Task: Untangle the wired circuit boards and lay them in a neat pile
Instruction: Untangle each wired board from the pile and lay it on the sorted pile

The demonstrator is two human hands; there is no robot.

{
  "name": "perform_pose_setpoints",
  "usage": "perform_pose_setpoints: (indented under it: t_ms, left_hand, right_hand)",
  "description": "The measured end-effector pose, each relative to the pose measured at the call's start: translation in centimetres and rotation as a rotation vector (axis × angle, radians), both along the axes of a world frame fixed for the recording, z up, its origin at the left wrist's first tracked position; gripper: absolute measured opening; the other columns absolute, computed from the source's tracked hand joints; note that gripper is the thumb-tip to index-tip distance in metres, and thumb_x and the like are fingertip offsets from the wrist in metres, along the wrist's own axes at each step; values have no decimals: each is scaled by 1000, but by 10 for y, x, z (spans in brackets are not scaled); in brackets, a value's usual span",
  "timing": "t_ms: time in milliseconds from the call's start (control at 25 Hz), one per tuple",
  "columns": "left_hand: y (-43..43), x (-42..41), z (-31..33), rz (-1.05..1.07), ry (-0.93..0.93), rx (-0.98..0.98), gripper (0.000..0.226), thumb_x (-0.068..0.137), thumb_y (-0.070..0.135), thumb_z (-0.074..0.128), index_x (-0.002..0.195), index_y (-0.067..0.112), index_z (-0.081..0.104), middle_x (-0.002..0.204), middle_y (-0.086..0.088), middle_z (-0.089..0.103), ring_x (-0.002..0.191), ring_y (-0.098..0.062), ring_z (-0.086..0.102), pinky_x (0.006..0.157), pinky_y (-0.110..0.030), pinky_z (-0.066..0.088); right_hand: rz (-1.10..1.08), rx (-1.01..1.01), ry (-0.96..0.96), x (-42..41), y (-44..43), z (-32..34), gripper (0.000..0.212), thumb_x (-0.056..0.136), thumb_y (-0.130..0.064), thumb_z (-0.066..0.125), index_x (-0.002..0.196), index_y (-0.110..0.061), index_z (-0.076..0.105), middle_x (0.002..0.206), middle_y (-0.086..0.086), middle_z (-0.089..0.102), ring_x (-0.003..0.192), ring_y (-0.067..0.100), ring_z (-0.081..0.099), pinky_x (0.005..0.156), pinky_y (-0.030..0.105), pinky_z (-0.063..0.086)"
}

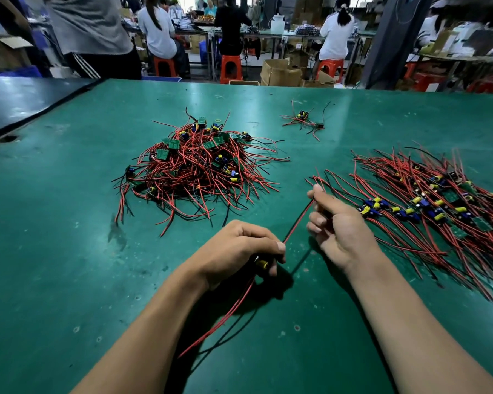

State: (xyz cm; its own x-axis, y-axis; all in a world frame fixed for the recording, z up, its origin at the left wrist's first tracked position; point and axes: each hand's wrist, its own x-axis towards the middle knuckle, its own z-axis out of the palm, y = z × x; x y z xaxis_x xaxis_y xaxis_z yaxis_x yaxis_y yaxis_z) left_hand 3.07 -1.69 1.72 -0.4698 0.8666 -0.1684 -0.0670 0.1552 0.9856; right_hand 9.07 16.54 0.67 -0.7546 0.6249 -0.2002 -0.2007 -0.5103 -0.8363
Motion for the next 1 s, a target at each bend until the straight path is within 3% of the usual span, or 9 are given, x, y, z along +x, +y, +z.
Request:
perform_pose_setpoints:
  t_ms: [160,280,360,520,640,720,880,1000]
  left_hand:
    - [1,1,1,-20,34,18,16,88,6,63,75,0,70,56,-7,64,49,-13,56,51,-17,43]
    - [3,1,-1,23,64,28,15,89,3,62,77,-4,68,55,-7,64,49,-11,58,50,-14,43]
    - [4,1,-4,72,89,20,18,90,8,63,79,-4,69,58,-7,65,51,-11,57,51,-14,43]
    - [12,5,-8,215,125,19,30,95,29,60,88,3,72,68,-1,70,57,-6,59,55,-13,45]
    - [16,3,-4,318,-137,64,50,98,49,45,105,5,67,81,-10,75,65,-16,68,58,-21,56]
    - [16,0,0,341,-295,104,60,96,58,36,113,6,61,89,-17,75,71,-24,71,61,-29,60]
    - [14,-1,0,337,-337,139,69,94,66,25,122,10,55,97,-22,73,76,-27,71,63,-30,59]
    - [16,-4,-3,360,-360,195,72,91,70,21,131,17,49,103,-23,72,85,-32,71,75,-40,60]
  right_hand:
    - [190,-455,24,9,5,11,17,82,-17,64,69,-6,60,58,-6,34,33,2,29,32,13,23]
    - [232,-507,32,13,7,12,15,80,-18,64,71,-6,60,62,-8,32,34,3,31,33,10,23]
    - [186,-400,33,12,5,13,16,78,-23,68,83,-8,63,63,-6,39,37,2,34,35,9,27]
    - [55,-99,-76,9,0,11,50,77,-47,72,110,-11,67,73,-4,55,44,2,41,38,12,32]
    - [21,-2,-128,8,-1,8,56,84,-58,66,116,-12,65,79,-4,57,45,3,43,39,14,32]
    - [18,43,-142,6,-2,6,59,83,-61,65,117,-13,66,82,-3,59,47,4,44,40,16,33]
    - [25,159,-153,5,-5,3,60,73,-61,72,110,-14,70,84,-2,62,49,6,47,42,19,36]
    - [87,364,-190,6,-16,-1,31,79,-50,76,89,-21,72,77,-7,63,50,7,48,41,20,33]
